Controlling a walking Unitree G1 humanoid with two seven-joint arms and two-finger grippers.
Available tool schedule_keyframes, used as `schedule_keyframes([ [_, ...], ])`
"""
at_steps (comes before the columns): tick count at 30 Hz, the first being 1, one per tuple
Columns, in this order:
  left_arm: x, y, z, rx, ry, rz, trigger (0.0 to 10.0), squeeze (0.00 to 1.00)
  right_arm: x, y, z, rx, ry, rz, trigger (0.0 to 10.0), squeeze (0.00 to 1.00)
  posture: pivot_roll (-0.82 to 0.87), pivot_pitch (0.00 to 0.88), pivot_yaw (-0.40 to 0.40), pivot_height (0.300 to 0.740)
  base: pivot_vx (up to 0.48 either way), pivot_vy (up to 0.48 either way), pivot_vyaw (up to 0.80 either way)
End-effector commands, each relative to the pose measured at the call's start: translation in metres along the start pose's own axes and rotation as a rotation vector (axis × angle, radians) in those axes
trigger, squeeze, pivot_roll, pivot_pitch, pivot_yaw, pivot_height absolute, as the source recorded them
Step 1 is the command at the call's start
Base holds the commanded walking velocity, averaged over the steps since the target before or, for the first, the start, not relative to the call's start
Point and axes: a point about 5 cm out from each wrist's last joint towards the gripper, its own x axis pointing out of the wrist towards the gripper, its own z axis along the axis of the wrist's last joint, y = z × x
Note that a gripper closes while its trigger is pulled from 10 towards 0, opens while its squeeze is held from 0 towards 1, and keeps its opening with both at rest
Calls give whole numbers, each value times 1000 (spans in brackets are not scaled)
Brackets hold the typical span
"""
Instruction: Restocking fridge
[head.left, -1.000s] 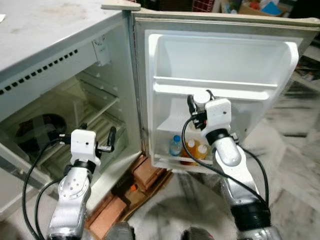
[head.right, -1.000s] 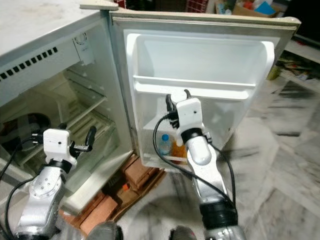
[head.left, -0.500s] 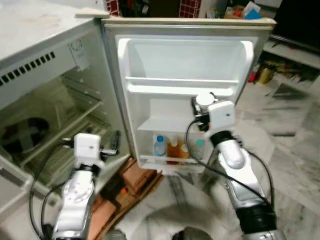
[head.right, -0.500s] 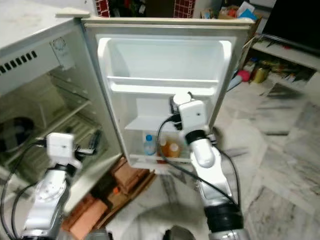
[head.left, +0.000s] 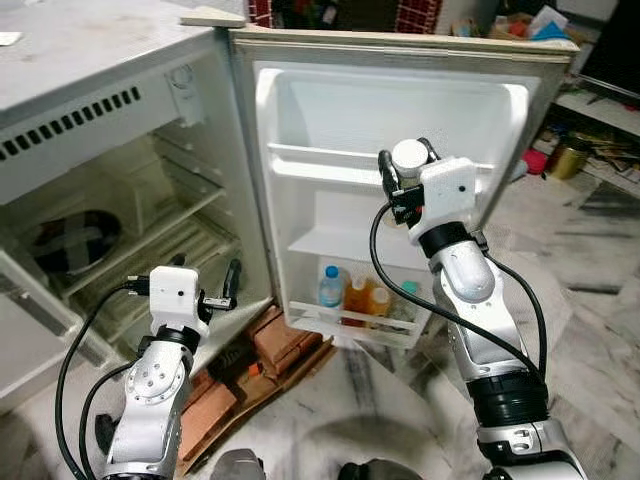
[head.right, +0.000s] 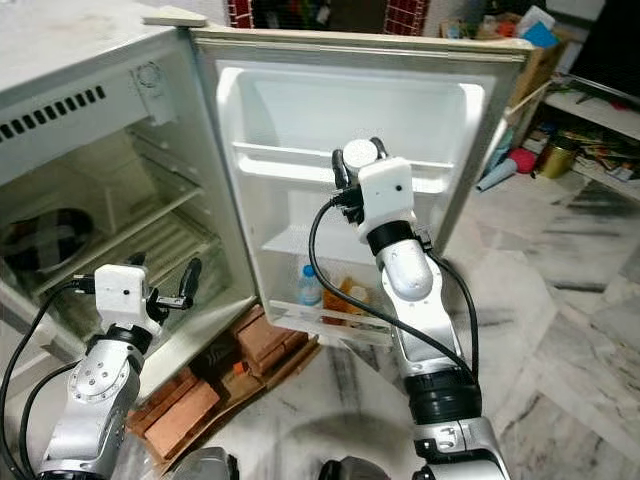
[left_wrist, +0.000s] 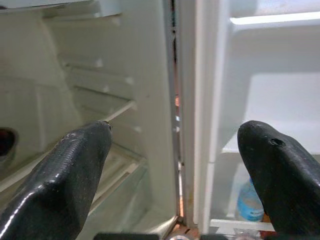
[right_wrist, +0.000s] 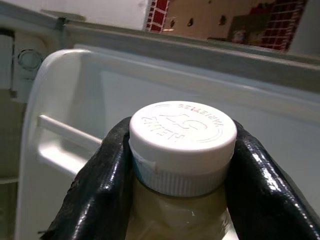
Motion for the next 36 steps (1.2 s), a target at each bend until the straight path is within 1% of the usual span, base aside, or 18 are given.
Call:
schedule_keyframes([
  [1,0,3,1,1,2,12,10000,0,1,-2,2,6,-7,-3,10000,0,78,17,-10,740,0,480,-450],
  [7,0,2,1,-1,0,0,10000,0,-3,3,0,14,-7,2,10000,0,73,18,-5,740,0,422,-800],
  [12,2,0,3,-4,-11,-12,10000,0,-5,6,1,26,-8,5,10000,0,74,16,-7,740,0,0,-733],
  [17,2,0,4,-2,-14,-12,10000,0,-9,8,-1,30,0,9,10000,0,78,17,-8,740,0,0,0],
  [23,1,1,4,7,-17,-10,10000,0,-7,9,-1,29,0,10,10000,0,79,16,-7,740,0,0,0],
  [28,1,0,5,11,-21,-13,10000,0,1,4,3,15,-24,5,10000,0,81,18,-4,740,0,0,0],
  [34,1,-1,5,9,-23,-17,10000,0,37,-11,27,-42,-124,-20,10000,0,90,21,-4,740,0,0,0],
  [36,1,-1,6,8,-23,-16,10000,0,45,-15,35,-53,-149,-30,10000,0,97,22,-8,740,0,0,0],
])
